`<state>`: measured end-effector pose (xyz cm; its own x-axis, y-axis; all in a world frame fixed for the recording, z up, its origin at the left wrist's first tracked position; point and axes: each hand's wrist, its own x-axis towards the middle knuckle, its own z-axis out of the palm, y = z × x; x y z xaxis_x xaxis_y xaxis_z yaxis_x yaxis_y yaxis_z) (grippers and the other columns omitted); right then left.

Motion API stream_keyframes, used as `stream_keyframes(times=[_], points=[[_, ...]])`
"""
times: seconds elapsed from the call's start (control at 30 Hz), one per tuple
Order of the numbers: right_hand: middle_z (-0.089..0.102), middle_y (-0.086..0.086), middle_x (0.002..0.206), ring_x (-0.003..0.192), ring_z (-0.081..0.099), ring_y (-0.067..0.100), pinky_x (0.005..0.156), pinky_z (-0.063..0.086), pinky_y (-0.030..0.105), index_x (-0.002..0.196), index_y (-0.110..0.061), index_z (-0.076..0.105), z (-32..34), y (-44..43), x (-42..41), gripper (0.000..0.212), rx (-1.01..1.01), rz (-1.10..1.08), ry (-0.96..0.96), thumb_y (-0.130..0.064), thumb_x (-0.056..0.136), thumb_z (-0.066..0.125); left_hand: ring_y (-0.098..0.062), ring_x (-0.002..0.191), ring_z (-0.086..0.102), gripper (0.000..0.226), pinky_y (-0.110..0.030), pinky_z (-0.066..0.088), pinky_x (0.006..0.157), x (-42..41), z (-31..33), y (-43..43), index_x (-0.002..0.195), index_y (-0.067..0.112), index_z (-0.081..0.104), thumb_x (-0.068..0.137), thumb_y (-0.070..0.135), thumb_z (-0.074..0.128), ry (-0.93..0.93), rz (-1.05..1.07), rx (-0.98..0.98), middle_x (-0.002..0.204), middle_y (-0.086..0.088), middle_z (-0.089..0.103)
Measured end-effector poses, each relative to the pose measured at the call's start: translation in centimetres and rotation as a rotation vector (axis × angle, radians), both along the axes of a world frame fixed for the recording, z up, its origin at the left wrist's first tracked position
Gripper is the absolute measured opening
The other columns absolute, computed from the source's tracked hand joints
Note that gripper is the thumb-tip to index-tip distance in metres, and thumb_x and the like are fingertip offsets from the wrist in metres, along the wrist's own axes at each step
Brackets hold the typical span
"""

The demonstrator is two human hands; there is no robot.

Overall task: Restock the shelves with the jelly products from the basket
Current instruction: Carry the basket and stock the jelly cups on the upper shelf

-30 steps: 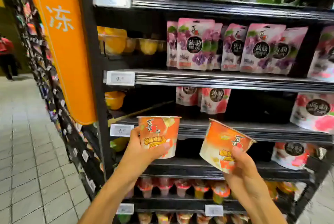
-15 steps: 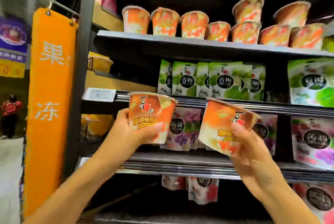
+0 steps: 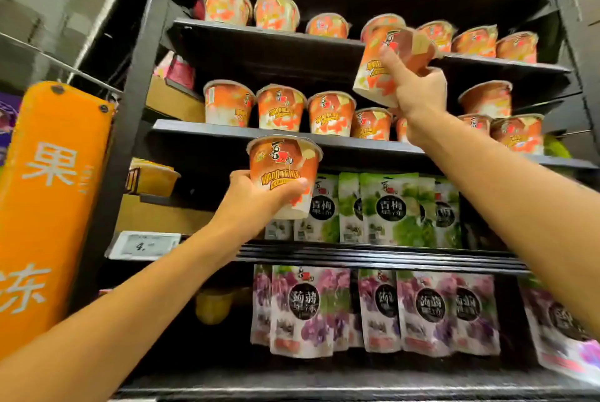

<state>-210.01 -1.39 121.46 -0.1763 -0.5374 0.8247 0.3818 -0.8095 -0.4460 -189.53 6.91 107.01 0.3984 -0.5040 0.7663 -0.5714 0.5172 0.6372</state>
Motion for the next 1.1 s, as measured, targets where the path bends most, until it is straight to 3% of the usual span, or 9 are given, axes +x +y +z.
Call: stream_keyframes(times=[0.17, 0.3, 0.63, 0.77, 0.9, 0.97, 1.03, 1.1], points=[[0.055, -0.005, 0.108, 0.103, 0.055, 0.013, 0.092, 0.05, 0.031, 0.134, -0.015, 0.046, 5.2, -2.5, 1.9, 0.085, 0.05, -0.142, 0.023, -0.061, 0.07, 0.076, -0.001, 0.091, 0.061, 0.103, -0.018, 0.044, 0.064, 1.7, 0.7, -2.4, 0.121, 0.026, 0.034, 0.04, 0.075, 0.077, 0.015, -0.018, -0.006, 0.106, 0.012, 0.059], [0.057, 0.005, 0.129, 0.112, 0.055, 0.02, 0.093, 0.047, 0.033, 0.134, -0.01, 0.044, 7.5, -5.5, 3.5, 0.088, 0.104, -0.21, 0.11, -0.062, 0.07, 0.075, -0.003, 0.092, 0.063, 0.11, -0.019, 0.045, 0.066, 3.1, 1.5, -3.6, 0.126, 0.024, 0.037, 0.037, 0.077, 0.075, 0.002, 0.003, -0.013, 0.106, 0.012, 0.061], [0.056, 0.013, 0.132, 0.119, 0.055, 0.032, 0.098, 0.046, 0.044, 0.135, -0.005, 0.043, 10.3, -9.9, 6.1, 0.09, 0.135, -0.515, 0.32, -0.07, 0.075, 0.064, 0.017, 0.08, 0.06, 0.104, -0.008, 0.047, 0.054, 4.0, 1.4, -4.9, 0.124, 0.029, 0.037, 0.039, 0.076, 0.074, -0.062, -0.036, -0.004, 0.104, 0.013, 0.061], [0.058, 0.015, 0.13, 0.116, 0.057, 0.034, 0.089, 0.046, 0.042, 0.134, -0.004, 0.046, 10.7, -10.8, 6.4, 0.088, 0.156, -0.523, 0.408, -0.07, 0.078, 0.061, 0.018, 0.08, 0.059, 0.1, -0.001, 0.043, 0.049, 3.6, 1.6, -5.0, 0.124, 0.029, 0.037, 0.042, 0.073, 0.074, -0.067, -0.069, -0.011, 0.105, 0.012, 0.06], [0.05, 0.018, 0.139, 0.128, 0.047, 0.037, 0.101, 0.042, 0.048, 0.145, -0.004, 0.033, 10.1, -11.2, 6.1, 0.094, 0.168, -0.615, 0.482, -0.073, 0.083, 0.05, 0.016, 0.08, 0.06, 0.101, -0.001, 0.044, 0.05, 3.1, 2.2, -4.5, 0.125, 0.026, 0.039, 0.043, 0.074, 0.075, -0.06, -0.086, -0.031, 0.106, 0.011, 0.061], [0.051, 0.019, 0.135, 0.129, 0.043, 0.036, 0.1, 0.039, 0.048, 0.142, -0.008, 0.035, 8.7, -11.0, 5.9, 0.076, 0.063, -0.755, 0.39, -0.063, 0.091, 0.045, 0.018, 0.079, 0.059, 0.1, 0.0, 0.043, 0.05, 2.7, 2.8, -4.2, 0.124, 0.025, 0.04, 0.046, 0.072, 0.08, -0.06, -0.077, -0.039, 0.105, 0.011, 0.061], [0.059, 0.013, 0.118, 0.114, 0.049, 0.03, 0.088, 0.041, 0.04, 0.121, -0.009, 0.051, 6.4, -11.0, 5.8, 0.046, -0.149, -0.896, 0.241, -0.047, 0.096, 0.042, 0.013, 0.078, 0.063, 0.097, -0.003, 0.044, 0.05, 2.4, 3.6, -3.9, 0.123, 0.023, 0.041, 0.048, 0.072, 0.08, -0.058, -0.065, -0.042, 0.104, 0.011, 0.062], [0.062, 0.01, 0.099, 0.093, 0.054, 0.026, 0.071, 0.037, 0.033, 0.102, -0.007, 0.056, 4.2, -11.2, 5.9, 0.03, -0.313, -0.945, 0.156, -0.033, 0.097, 0.042, 0.003, 0.082, 0.066, 0.091, -0.01, 0.046, 0.055, 2.1, 4.5, -3.5, 0.123, 0.022, 0.042, 0.054, 0.069, 0.079, -0.06, -0.054, -0.05, 0.106, 0.01, 0.063]])
